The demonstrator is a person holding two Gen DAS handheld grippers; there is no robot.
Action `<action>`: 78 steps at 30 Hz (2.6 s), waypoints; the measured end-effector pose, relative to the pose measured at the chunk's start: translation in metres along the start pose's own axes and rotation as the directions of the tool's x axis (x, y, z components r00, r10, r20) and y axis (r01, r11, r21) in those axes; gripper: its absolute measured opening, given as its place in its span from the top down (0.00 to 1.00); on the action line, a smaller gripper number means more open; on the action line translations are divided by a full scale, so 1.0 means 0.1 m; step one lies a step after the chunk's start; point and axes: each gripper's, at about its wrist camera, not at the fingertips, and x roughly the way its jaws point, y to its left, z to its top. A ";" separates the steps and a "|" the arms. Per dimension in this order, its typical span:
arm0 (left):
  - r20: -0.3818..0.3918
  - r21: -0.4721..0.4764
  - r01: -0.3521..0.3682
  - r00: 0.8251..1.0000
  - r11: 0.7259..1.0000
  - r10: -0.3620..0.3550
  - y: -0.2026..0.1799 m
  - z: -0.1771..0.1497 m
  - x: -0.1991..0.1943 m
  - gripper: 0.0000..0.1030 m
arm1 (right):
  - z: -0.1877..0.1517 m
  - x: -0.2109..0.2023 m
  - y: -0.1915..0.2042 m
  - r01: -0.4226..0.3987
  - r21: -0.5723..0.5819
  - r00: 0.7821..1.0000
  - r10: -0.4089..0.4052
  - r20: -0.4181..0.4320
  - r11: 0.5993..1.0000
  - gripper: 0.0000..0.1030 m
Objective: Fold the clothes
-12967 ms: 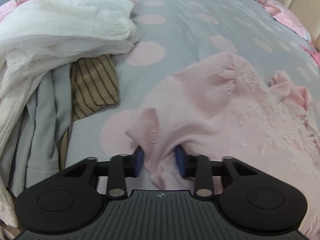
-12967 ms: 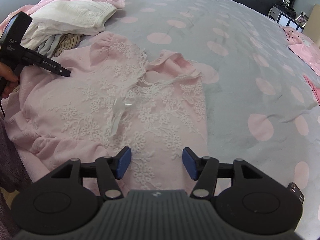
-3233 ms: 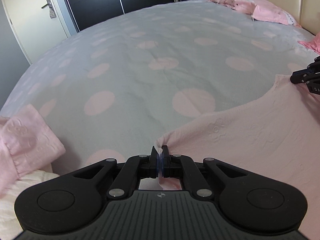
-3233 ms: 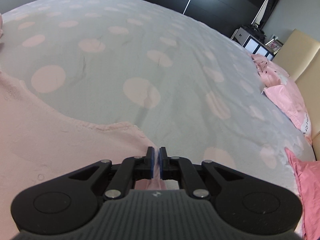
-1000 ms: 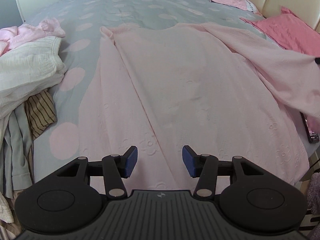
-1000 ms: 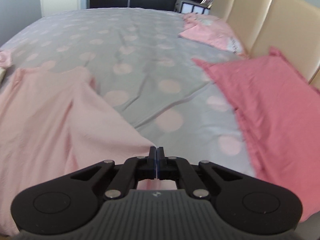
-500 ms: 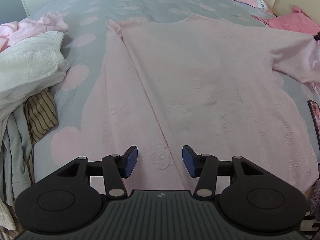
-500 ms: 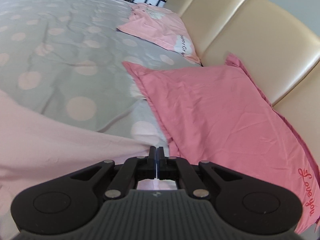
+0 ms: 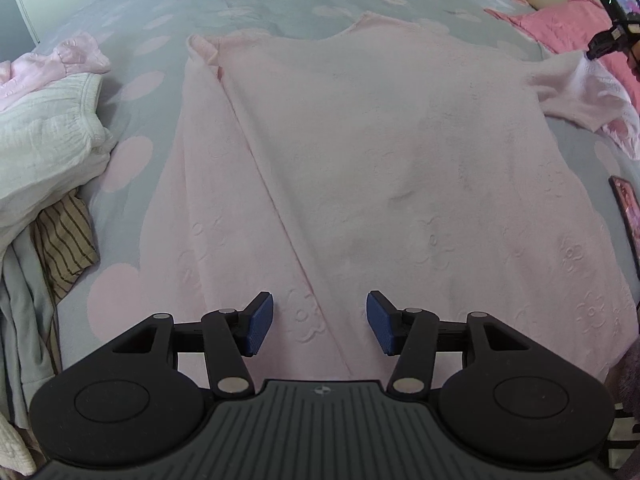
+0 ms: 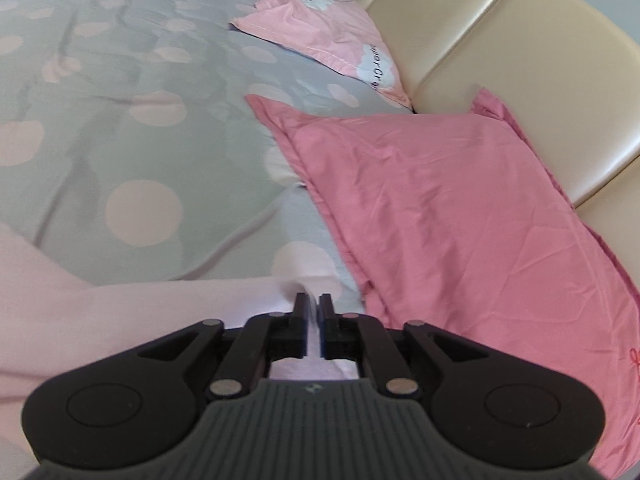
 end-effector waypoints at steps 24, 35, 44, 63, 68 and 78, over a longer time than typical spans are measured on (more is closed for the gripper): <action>0.095 -0.158 0.087 0.993 0.984 -0.072 0.41 -0.60 -0.52 0.99 | -1.57 -1.99 0.74 -0.483 -0.029 0.872 0.483 0.082 0.875 0.55; 0.242 -0.300 0.055 0.970 0.952 0.020 0.98 -0.33 -1.18 1.00 | -1.78 -2.00 0.71 -0.485 0.019 0.873 0.482 0.073 0.874 0.55; 0.128 -0.128 0.061 0.991 0.990 -0.044 0.34 -0.47 -0.76 0.53 | -1.95 -1.93 0.78 -0.509 0.034 0.861 0.509 0.025 0.860 0.50; -0.027 -0.082 0.008 1.000 0.997 -0.010 0.07 -0.81 -0.37 0.99 | -2.17 -1.99 1.08 -0.554 -0.052 0.833 0.553 -0.025 0.831 0.45; 0.060 -0.187 0.034 0.998 0.982 -0.023 0.31 -0.72 -0.64 1.00 | -2.32 -2.25 1.45 -0.584 -0.191 0.807 0.589 -0.033 0.789 0.44; 0.196 -0.343 0.026 0.980 0.939 0.044 1.15 -0.33 -1.24 1.00 | -2.55 -2.34 1.99 -0.623 -0.362 0.772 0.621 -0.137 0.694 0.43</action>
